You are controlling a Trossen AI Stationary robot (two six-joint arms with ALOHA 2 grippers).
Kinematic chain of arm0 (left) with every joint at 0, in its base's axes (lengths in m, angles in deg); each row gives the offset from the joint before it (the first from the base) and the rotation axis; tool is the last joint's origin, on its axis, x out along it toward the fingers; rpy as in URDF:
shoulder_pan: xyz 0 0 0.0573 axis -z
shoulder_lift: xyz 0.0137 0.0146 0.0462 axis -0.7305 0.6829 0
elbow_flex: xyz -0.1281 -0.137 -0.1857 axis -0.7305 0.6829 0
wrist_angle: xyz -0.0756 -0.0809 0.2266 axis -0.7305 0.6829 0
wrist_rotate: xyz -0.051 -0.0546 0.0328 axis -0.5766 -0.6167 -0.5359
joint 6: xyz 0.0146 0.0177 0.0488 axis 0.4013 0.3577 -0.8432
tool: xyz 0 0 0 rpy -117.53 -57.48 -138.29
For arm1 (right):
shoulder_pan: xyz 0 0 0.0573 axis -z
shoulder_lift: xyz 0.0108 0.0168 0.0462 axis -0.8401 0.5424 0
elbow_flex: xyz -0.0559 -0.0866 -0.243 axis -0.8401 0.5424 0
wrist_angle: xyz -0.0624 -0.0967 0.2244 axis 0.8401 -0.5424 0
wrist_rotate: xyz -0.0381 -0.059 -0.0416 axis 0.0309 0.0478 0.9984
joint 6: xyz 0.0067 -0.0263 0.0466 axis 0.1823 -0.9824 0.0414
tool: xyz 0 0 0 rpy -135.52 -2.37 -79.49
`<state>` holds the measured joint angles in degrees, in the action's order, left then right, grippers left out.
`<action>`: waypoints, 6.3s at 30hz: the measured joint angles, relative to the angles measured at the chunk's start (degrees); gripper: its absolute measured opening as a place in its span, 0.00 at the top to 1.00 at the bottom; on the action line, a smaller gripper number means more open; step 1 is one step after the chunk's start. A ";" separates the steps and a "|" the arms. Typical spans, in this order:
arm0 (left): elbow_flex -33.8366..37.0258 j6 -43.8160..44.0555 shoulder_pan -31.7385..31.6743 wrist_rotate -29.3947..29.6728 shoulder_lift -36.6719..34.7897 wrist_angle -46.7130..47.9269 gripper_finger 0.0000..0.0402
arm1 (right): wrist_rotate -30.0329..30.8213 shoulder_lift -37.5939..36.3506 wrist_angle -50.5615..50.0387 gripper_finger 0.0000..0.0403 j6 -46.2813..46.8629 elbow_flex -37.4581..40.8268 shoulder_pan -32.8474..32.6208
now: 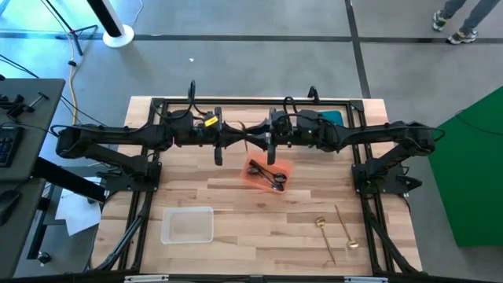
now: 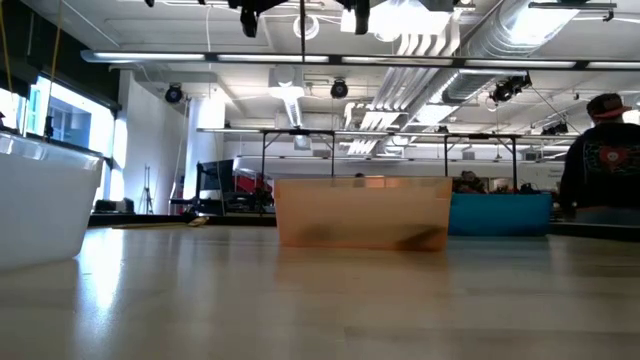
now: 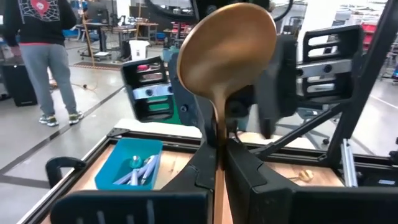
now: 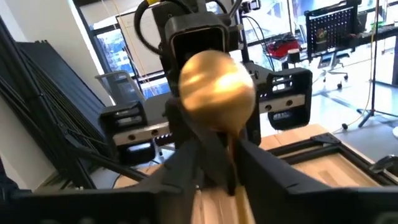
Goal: Sort silverware by color (type)
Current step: Put the top right golden spoon into the white bin, then put the bottom right golden spoon into the white bin
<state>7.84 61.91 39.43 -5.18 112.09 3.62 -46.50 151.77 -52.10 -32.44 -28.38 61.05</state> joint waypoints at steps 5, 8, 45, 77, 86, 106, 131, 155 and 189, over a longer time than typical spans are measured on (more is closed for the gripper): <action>0.06 -0.01 -1.07 0.58 -2.32 3.65 1.00 | -0.40 -2.12 -4.60 0.56 -2.76 0.00 1.10; 0.10 0.00 -1.32 0.55 -4.24 4.81 1.00 | -0.35 -4.90 -9.55 0.48 -3.99 0.02 2.70; 5.88 3.61 2.79 5.01 -13.33 3.01 1.00 | 3.52 -23.35 -0.62 0.42 -3.75 17.76 2.03; -14.75 10.45 17.81 5.17 -10.28 48.30 1.00 | 3.76 -23.28 -2.91 0.42 -4.24 17.79 2.08; -15.30 27.70 38.45 7.61 0.38 68.88 1.00 | 6.67 -23.26 -3.21 0.42 -4.26 17.79 2.21; -4.84 9.03 40.08 -5.92 15.91 61.16 1.00 | 9.24 -23.19 -6.00 0.42 -3.78 17.79 2.21; 0.89 1.40 35.84 -12.71 27.18 55.79 1.00 | 9.25 -23.19 -6.52 0.42 -3.63 17.79 2.21; -0.14 4.50 33.72 -12.15 23.43 55.54 0.68 | 9.25 -23.19 -6.63 0.42 -3.63 17.79 2.21; -15.02 -2.22 -3.24 -8.45 -3.49 23.07 0.69 | 6.60 -23.19 -2.76 0.42 -0.81 17.79 2.23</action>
<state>-7.18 59.69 36.19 -13.63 108.60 26.70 -39.89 128.58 -54.86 -33.24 -10.59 63.28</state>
